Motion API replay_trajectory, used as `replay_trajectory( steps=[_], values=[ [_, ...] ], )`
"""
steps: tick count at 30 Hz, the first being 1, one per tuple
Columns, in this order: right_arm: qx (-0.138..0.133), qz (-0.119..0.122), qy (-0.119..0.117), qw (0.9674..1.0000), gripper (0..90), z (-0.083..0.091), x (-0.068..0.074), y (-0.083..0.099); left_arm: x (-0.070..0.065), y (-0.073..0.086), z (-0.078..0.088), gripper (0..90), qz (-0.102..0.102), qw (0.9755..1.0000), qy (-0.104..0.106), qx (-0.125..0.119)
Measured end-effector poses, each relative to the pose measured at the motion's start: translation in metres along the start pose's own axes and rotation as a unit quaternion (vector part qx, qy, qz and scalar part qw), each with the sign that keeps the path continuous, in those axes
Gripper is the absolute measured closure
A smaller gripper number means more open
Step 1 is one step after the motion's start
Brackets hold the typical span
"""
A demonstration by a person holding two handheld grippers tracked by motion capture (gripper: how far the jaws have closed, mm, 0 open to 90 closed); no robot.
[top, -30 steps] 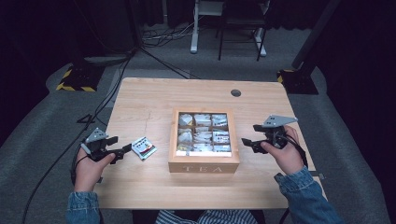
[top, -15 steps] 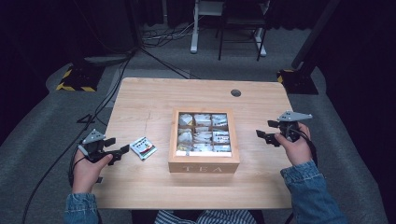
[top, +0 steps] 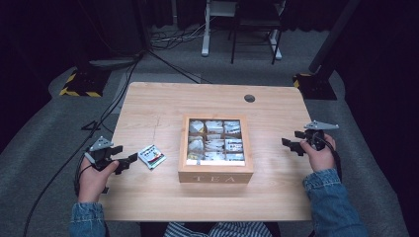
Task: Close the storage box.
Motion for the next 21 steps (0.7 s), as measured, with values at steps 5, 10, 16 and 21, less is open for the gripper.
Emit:
replay_trajectory(
  steps=[5, 10, 16, 21],
  values=[
    [0.008, -0.003, 0.015, 0.9999, 26.9, -0.003, -0.01, 0.011, 0.0, 0.0, -0.004, 24.2, -0.001, 1.0, 0.0, 0.007],
    [0.014, -0.002, 0.022, 0.9997, 26.1, -0.006, -0.016, 0.018, 0.001, 0.001, -0.008, 24.0, 0.002, 1.0, 0.0, 0.009],
    [0.014, 0.002, 0.028, 0.9995, 25.2, -0.01, -0.019, 0.026, 0.002, 0.002, -0.012, 23.7, -0.001, 0.9999, 0.0, 0.015],
    [0.015, 0.005, 0.029, 0.9994, 23.9, -0.015, -0.02, 0.033, 0.002, 0.002, -0.016, 22.2, 0.004, 0.9999, 0.001, 0.016]
  ],
)
Point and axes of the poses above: each handheld gripper's, and its own axes: z roughly backward along the jaws, y roughly out of its underside, x roughly to its left, the point moved 4 cm from there along -z, roughly forward along the jaws, and after that the axes turned 4 degrees about -x, right-handed, at the moved point
